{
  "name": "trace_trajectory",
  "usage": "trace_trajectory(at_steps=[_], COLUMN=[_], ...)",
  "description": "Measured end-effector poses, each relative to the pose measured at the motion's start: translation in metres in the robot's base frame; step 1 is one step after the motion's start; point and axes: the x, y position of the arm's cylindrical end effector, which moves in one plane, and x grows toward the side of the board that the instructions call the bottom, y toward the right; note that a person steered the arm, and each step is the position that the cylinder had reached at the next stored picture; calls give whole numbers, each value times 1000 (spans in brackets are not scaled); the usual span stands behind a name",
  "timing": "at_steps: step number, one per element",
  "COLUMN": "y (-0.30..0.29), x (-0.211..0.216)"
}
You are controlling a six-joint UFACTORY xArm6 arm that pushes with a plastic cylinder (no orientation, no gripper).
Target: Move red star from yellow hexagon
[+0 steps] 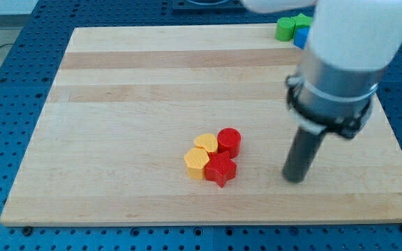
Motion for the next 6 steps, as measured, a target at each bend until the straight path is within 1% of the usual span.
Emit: trace_trajectory(at_steps=[1,2,3,4,5,6], y=[-56,-127,-142,-124,-100,-110], x=[35,37,12,-16,-28,-24])
